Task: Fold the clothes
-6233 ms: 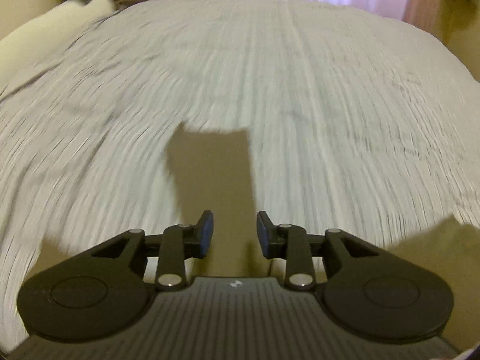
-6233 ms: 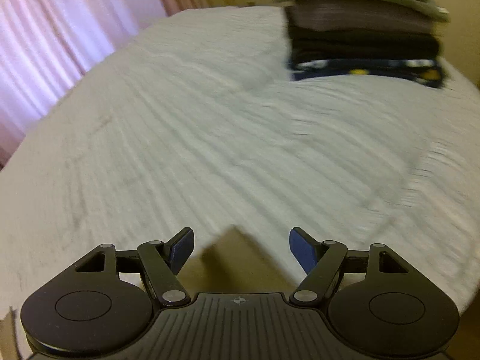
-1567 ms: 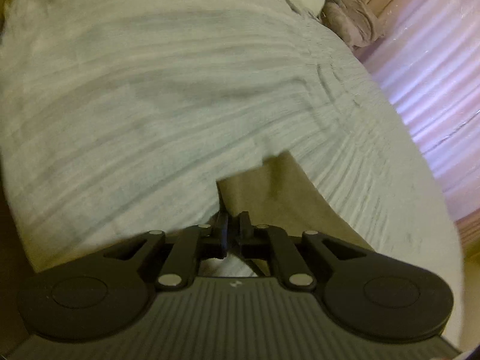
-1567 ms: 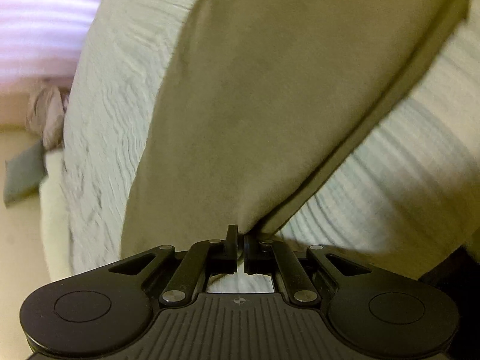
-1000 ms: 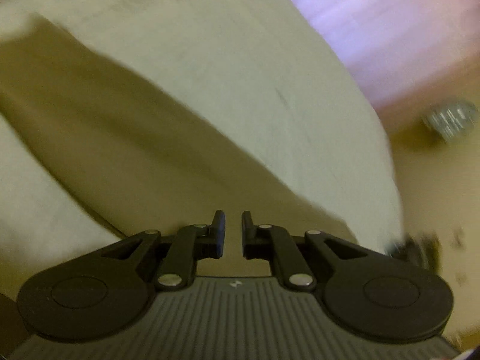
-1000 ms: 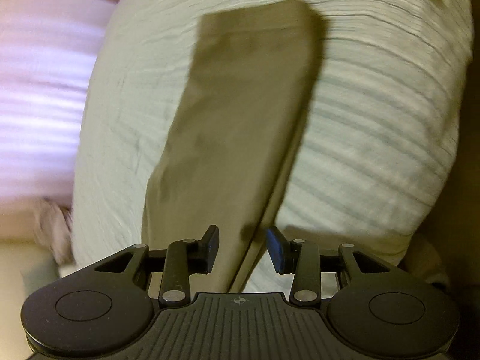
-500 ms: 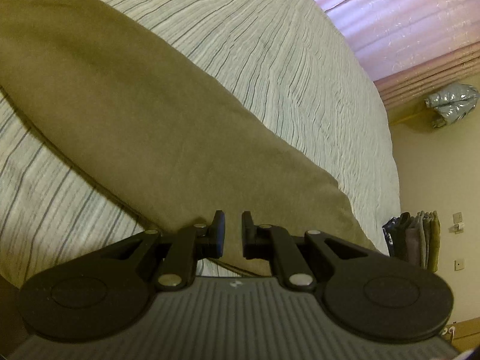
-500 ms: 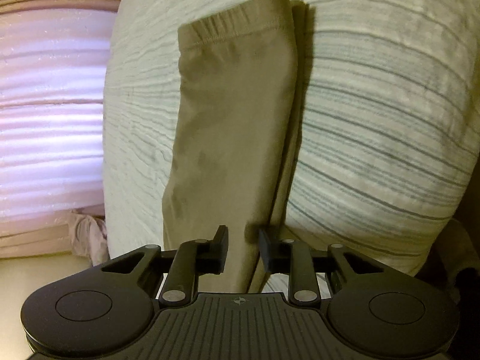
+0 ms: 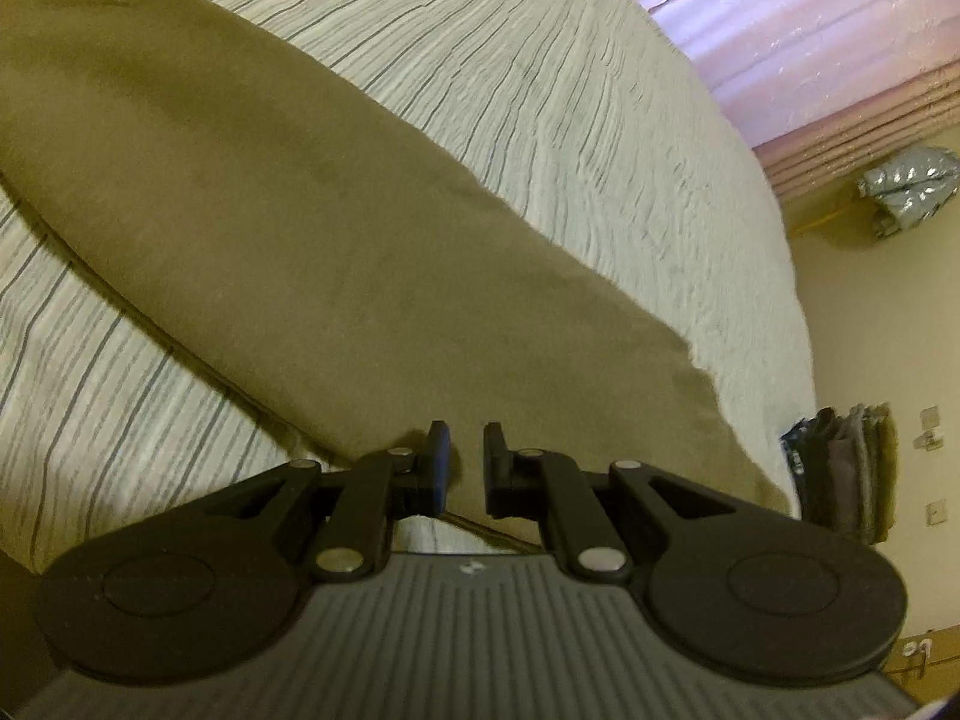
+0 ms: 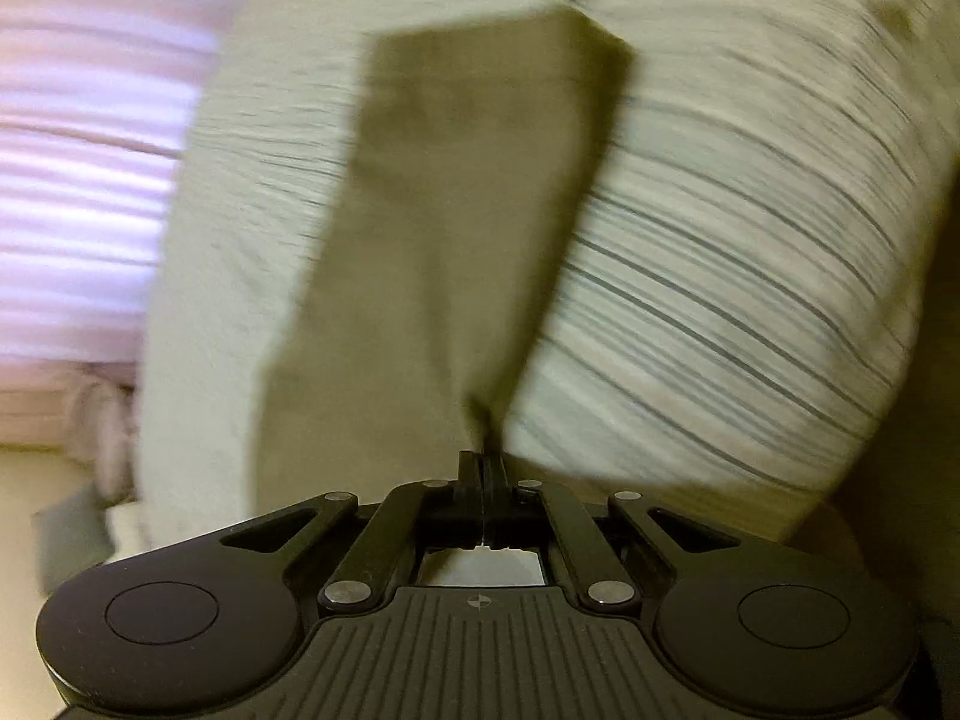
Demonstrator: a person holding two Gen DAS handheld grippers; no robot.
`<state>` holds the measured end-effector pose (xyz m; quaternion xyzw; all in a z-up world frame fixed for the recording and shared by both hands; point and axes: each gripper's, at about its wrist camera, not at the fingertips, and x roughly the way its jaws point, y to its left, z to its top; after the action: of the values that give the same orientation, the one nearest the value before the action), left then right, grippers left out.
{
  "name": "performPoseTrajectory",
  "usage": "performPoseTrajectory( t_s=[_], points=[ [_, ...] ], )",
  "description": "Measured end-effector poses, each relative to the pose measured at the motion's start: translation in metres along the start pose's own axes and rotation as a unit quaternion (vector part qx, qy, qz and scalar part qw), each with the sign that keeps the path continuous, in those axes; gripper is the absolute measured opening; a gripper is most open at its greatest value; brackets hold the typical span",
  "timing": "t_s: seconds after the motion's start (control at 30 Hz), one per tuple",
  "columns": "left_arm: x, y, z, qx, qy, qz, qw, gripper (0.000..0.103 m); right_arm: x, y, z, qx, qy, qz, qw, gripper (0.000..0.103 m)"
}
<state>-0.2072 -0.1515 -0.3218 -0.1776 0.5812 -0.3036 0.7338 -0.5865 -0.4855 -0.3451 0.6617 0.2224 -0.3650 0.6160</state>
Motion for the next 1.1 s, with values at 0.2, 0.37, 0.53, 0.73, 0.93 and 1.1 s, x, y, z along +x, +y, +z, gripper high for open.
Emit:
performPoseTrajectory(
  t_s=[0.2, 0.37, 0.53, 0.73, 0.93, 1.1],
  points=[
    [0.001, -0.012, 0.0, 0.029, 0.004, -0.001, 0.9996, 0.006, -0.013, 0.029, 0.008, -0.099, -0.008, -0.045, 0.994, 0.0],
    [0.013, -0.037, -0.006, 0.08, 0.013, -0.022, 0.9965, 0.006, -0.036, 0.055, 0.019, -0.218, -0.081, -0.077, 0.97, 0.0],
    [0.042, -0.059, -0.03, 0.165, 0.056, -0.016, 0.9845, 0.006, -0.014, 0.051, 0.028, -0.339, -0.073, -0.125, 0.93, 0.0],
    [0.03, -0.043, -0.03, 0.181, 0.056, 0.033, 0.9813, 0.005, -0.035, 0.019, 0.038, -0.324, -0.08, -0.187, 0.924, 0.001],
    [0.023, -0.059, 0.01, 0.188, -0.014, 0.021, 0.9819, 0.006, -0.044, 0.067, 0.054, -0.358, -0.141, -0.134, 0.913, 0.064],
    [0.058, -0.071, 0.033, 0.222, -0.049, -0.006, 0.9737, 0.006, -0.002, 0.099, 0.061, -0.426, -0.161, -0.071, 0.888, 0.069]
  ],
)
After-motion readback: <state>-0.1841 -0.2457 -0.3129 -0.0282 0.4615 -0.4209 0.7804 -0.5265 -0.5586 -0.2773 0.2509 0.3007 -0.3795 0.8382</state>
